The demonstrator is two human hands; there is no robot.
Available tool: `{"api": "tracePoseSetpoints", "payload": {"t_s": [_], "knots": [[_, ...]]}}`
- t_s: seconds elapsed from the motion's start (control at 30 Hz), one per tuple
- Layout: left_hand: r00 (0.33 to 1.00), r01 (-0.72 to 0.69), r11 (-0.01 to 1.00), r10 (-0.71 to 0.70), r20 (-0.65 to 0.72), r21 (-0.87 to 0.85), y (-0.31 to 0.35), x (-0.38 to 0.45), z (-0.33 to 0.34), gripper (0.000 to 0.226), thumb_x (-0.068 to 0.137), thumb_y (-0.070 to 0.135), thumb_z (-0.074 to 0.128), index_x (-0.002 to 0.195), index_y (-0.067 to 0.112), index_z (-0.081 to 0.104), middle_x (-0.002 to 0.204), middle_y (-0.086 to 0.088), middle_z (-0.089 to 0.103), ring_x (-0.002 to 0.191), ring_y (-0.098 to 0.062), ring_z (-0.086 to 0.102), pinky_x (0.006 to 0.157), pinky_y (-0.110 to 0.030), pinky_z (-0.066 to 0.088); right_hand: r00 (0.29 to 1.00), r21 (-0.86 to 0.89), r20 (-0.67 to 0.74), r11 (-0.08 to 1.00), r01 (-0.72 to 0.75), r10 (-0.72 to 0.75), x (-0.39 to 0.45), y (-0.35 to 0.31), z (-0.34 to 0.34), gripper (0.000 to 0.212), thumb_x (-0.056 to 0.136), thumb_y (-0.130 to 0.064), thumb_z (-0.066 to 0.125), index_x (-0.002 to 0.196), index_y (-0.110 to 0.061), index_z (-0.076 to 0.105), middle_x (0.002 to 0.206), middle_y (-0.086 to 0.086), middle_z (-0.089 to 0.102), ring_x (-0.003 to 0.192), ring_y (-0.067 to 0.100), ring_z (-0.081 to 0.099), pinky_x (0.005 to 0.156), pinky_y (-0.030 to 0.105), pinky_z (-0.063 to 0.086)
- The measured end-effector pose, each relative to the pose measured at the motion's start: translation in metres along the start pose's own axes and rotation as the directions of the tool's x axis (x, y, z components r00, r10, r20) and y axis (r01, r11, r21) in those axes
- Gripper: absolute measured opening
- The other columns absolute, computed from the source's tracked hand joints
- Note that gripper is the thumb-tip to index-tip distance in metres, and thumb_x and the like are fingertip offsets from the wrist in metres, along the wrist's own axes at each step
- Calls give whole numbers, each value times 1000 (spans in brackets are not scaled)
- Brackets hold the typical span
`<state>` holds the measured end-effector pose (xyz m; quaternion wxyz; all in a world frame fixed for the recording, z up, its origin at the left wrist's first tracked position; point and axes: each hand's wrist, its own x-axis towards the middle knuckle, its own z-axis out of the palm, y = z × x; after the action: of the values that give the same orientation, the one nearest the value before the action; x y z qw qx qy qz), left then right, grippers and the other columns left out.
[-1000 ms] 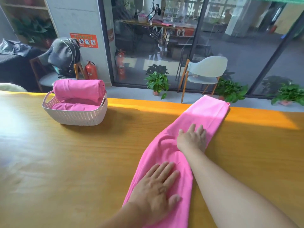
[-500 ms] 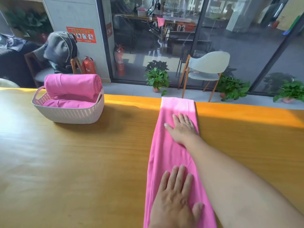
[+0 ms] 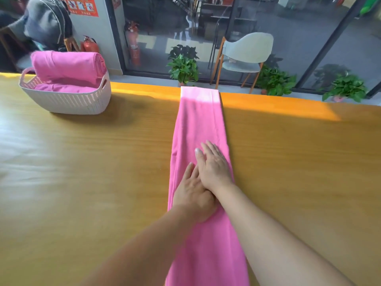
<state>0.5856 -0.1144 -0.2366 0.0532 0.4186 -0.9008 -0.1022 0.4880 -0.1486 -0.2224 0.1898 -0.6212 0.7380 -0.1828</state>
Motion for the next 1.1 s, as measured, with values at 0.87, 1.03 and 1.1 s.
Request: {"api": "tracePoseSetpoints", "payload": {"t_s": [0.87,1.03,1.1], "knots": [[994,105,992,-102,50,-63,79,-196,11,83,89,63,-10,156,20,12,163,3,0,149,-11,-10,121,-29,-8,918,-261,-102,900,348,-384,-265,50,4,19,82,-15,68,100,-19,68,97,-3,59,93,22,58,82,36,54],[998,5,992,-12,-55,-128,80,-224,4,69,88,64,37,141,21,46,140,7,38,134,-11,31,115,-33,33,918,-176,82,901,396,-387,-288,53,-21,43,86,-38,40,120,-20,62,126,-3,53,122,16,46,103,32,44],[1000,17,987,-16,9,-162,79,-230,-4,71,85,65,48,143,26,44,139,11,35,133,-6,26,112,-30,32,904,-183,132,886,425,-406,-293,55,-29,48,83,-44,45,121,-20,62,126,-3,52,123,15,44,104,30,42]]}}
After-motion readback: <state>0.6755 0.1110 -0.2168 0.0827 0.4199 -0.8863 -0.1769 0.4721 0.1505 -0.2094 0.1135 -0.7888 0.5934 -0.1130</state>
